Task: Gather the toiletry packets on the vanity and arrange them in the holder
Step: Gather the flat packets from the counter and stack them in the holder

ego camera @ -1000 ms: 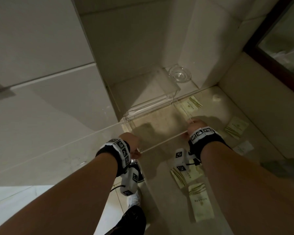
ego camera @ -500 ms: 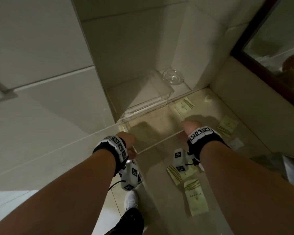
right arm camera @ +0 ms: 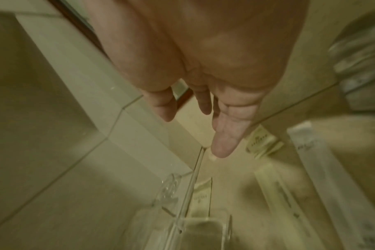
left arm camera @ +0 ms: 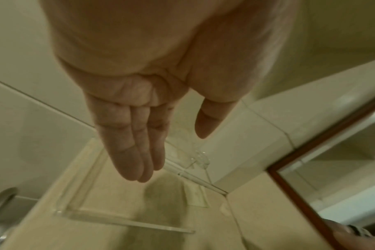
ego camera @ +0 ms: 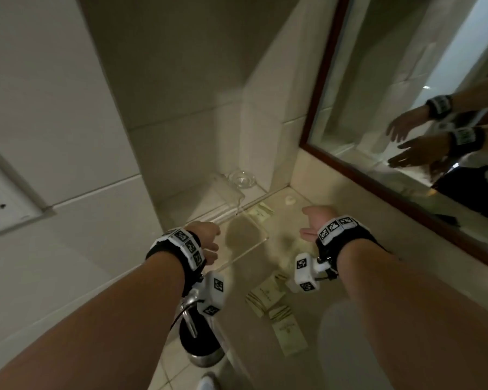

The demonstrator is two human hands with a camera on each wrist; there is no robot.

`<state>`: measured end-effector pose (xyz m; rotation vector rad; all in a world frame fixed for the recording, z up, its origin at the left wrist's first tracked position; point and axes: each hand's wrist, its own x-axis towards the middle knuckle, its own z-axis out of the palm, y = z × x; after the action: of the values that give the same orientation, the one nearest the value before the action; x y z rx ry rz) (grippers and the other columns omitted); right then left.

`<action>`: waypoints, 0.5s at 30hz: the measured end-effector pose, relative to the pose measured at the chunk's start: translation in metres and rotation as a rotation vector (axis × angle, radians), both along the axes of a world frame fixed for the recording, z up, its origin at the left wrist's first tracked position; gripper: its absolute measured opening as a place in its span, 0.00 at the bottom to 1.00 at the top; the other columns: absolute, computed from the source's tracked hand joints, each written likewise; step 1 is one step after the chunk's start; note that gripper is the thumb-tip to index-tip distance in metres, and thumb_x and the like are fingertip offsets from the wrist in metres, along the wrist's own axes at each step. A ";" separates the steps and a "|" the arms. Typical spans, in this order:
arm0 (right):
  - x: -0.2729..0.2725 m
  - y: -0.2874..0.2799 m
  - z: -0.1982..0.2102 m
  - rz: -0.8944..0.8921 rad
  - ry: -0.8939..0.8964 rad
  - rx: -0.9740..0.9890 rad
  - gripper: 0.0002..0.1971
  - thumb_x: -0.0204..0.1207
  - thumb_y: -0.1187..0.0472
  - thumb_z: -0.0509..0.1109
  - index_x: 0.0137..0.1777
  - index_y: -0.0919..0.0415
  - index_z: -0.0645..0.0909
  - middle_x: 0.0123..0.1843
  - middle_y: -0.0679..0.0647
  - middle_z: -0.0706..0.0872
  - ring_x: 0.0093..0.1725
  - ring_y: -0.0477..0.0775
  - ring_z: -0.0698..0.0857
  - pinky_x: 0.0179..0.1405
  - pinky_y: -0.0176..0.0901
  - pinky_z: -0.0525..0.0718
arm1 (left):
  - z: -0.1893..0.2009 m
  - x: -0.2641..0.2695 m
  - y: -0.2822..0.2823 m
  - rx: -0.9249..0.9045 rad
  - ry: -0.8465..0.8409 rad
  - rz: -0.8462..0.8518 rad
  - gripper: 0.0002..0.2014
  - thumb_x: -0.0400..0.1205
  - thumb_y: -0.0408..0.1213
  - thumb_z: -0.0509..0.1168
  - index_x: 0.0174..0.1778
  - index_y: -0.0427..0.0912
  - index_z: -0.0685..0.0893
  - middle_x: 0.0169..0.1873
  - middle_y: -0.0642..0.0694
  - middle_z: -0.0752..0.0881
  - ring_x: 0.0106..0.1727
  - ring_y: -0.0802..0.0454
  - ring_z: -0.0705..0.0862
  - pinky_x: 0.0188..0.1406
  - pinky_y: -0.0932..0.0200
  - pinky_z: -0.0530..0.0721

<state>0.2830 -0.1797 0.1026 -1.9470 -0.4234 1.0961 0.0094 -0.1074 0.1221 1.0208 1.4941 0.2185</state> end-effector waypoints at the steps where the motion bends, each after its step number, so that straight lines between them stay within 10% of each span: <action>1: 0.006 -0.013 0.013 -0.008 -0.014 0.006 0.26 0.82 0.56 0.67 0.77 0.65 0.70 0.73 0.67 0.78 0.64 0.66 0.84 0.58 0.56 0.88 | 0.011 0.007 -0.007 0.031 -0.032 -0.007 0.10 0.86 0.39 0.61 0.58 0.38 0.78 0.47 0.36 0.86 0.42 0.38 0.88 0.52 0.43 0.87; 11: 0.039 -0.101 0.089 -0.243 0.062 0.128 0.16 0.87 0.60 0.60 0.72 0.53 0.79 0.75 0.59 0.78 0.49 0.63 0.89 0.51 0.54 0.89 | 0.058 0.057 -0.049 0.189 -0.212 -0.090 0.14 0.83 0.38 0.62 0.59 0.32 0.81 0.45 0.36 0.89 0.37 0.40 0.88 0.30 0.53 0.87; 15: 0.047 -0.122 0.090 -0.221 0.208 0.109 0.19 0.90 0.60 0.51 0.78 0.52 0.71 0.80 0.59 0.73 0.68 0.67 0.82 0.56 0.55 0.83 | 0.058 0.071 -0.047 0.205 -0.206 -0.128 0.12 0.83 0.37 0.62 0.56 0.31 0.82 0.46 0.36 0.89 0.37 0.40 0.87 0.32 0.53 0.88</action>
<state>0.3301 -0.3019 0.1924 -1.7181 -0.1477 1.0937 0.0802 -0.1548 0.1797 1.2153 1.2334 0.3792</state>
